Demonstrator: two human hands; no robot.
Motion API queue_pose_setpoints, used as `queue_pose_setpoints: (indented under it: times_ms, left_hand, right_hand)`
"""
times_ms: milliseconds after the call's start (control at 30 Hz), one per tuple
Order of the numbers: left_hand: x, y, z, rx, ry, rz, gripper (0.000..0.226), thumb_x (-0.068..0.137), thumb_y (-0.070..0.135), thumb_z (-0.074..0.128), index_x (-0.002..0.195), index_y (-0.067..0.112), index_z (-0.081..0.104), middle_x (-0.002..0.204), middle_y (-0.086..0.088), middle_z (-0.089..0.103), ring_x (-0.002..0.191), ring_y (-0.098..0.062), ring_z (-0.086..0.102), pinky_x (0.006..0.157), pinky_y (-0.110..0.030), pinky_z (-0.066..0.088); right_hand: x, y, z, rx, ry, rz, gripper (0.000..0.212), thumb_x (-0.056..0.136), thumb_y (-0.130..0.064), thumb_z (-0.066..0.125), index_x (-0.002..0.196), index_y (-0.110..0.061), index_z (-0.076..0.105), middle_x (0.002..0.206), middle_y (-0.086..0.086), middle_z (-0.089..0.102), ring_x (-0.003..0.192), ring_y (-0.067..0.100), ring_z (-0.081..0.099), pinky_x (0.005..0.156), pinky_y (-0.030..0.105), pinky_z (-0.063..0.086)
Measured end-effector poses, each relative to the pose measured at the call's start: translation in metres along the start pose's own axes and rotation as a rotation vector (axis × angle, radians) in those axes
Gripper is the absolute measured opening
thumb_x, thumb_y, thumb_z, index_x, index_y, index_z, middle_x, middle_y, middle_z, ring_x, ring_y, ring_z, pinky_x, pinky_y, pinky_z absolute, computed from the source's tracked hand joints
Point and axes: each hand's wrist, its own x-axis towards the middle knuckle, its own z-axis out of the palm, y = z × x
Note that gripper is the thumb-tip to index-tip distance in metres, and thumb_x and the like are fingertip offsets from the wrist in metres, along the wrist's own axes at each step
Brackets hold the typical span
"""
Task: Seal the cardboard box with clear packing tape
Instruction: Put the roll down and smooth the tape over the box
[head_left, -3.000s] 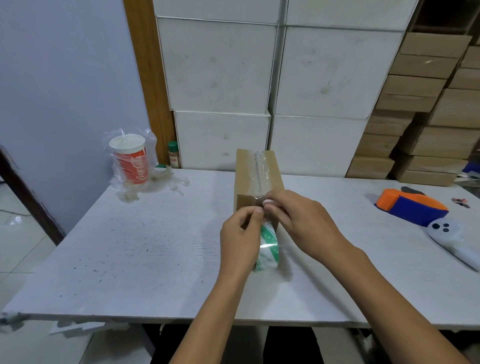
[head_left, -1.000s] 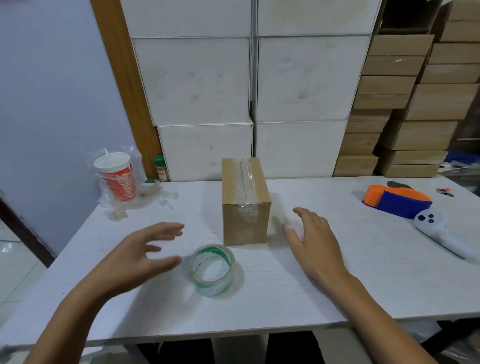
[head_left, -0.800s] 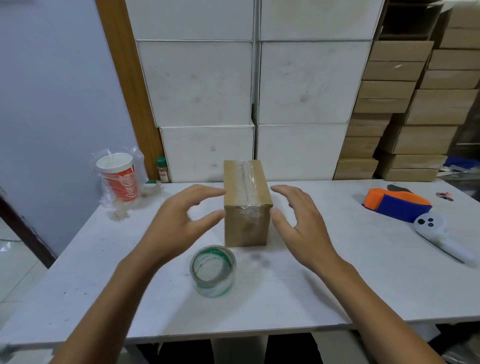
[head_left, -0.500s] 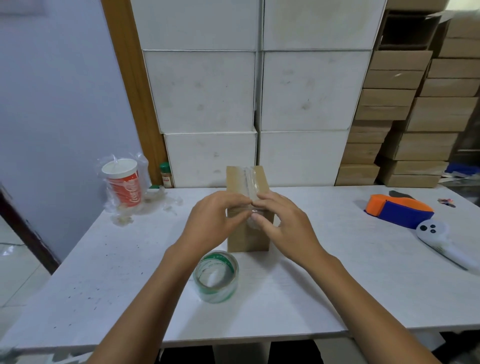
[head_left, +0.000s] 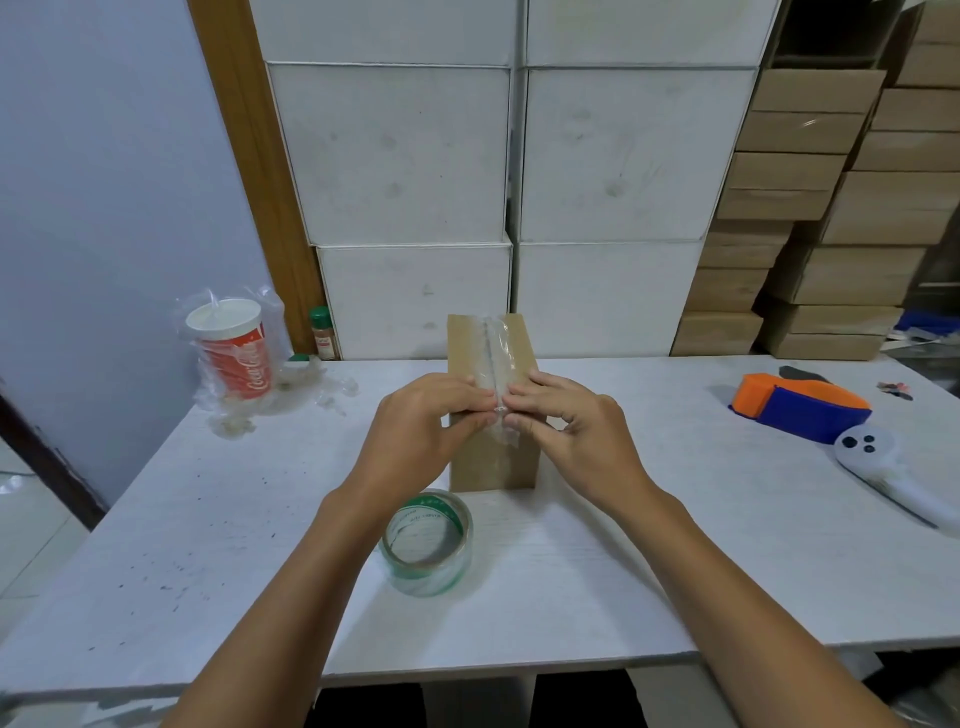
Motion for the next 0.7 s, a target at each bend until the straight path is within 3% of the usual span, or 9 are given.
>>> queue_pose_setpoints:
  times_ms: [167, 300, 367, 500, 633, 700]
  left_hand:
    - [-0.0032, -0.0003, -0.0012, -0.003, -0.01, 0.02, 0.024, 0.088, 0.028, 0.086, 0.112, 0.024, 0.087, 0.114, 0.012, 0.083, 0.116, -0.007, 0.073, 0.101, -0.034, 0.06]
    - [-0.0049, 0.0026, -0.0054, -0.005, -0.056, 0.014, 0.039, 0.087, 0.038, 0.084, 0.124, 0.027, 0.081, 0.122, 0.02, 0.075, 0.12, -0.003, 0.067, 0.103, -0.012, 0.047]
    - [-0.0044, 0.0016, -0.0061, -0.008, -0.08, 0.016, 0.039, 0.088, 0.037, 0.084, 0.125, 0.028, 0.081, 0.125, 0.018, 0.076, 0.121, -0.002, 0.065, 0.104, -0.006, 0.042]
    - [-0.0024, -0.0028, -0.0036, -0.008, -0.07, 0.025, 0.029, 0.09, 0.026, 0.085, 0.119, 0.025, 0.085, 0.123, 0.012, 0.08, 0.119, -0.006, 0.067, 0.103, -0.008, 0.043]
    - [-0.0031, -0.0046, -0.0001, -0.021, -0.032, 0.049, 0.025, 0.09, 0.02, 0.085, 0.114, 0.022, 0.086, 0.116, 0.011, 0.082, 0.116, -0.009, 0.07, 0.102, -0.021, 0.053]
    - [-0.0029, -0.0056, 0.0023, -0.018, -0.015, 0.05, 0.024, 0.089, 0.019, 0.085, 0.113, 0.021, 0.087, 0.113, 0.009, 0.083, 0.115, -0.011, 0.071, 0.101, -0.026, 0.055]
  right_hand:
    - [-0.0047, -0.0003, 0.0017, 0.016, 0.023, 0.015, 0.028, 0.089, -0.019, 0.088, 0.116, -0.024, 0.086, 0.126, -0.009, 0.08, 0.135, 0.003, 0.061, 0.115, 0.02, 0.046]
    - [-0.0085, -0.0041, -0.0004, -0.011, 0.011, 0.023, 0.036, 0.087, -0.028, 0.089, 0.123, -0.024, 0.083, 0.128, -0.023, 0.073, 0.137, -0.004, 0.057, 0.114, 0.011, 0.04]
    - [-0.0084, -0.0043, -0.0021, -0.003, -0.001, 0.036, 0.037, 0.088, -0.026, 0.088, 0.125, -0.024, 0.082, 0.13, -0.022, 0.073, 0.14, -0.002, 0.057, 0.116, 0.017, 0.042]
    - [-0.0067, -0.0003, -0.0003, -0.004, 0.014, 0.022, 0.031, 0.092, -0.022, 0.085, 0.122, -0.022, 0.083, 0.129, -0.012, 0.079, 0.139, 0.004, 0.061, 0.116, 0.02, 0.044]
    - [-0.0026, 0.0043, 0.0003, 0.023, 0.03, -0.008, 0.024, 0.092, -0.017, 0.084, 0.116, -0.02, 0.086, 0.122, -0.011, 0.08, 0.134, 0.007, 0.065, 0.114, 0.017, 0.046]
    - [-0.0002, 0.0056, 0.0, 0.033, 0.035, -0.014, 0.023, 0.091, -0.015, 0.086, 0.114, -0.018, 0.086, 0.119, -0.007, 0.082, 0.131, 0.011, 0.067, 0.113, 0.023, 0.05]
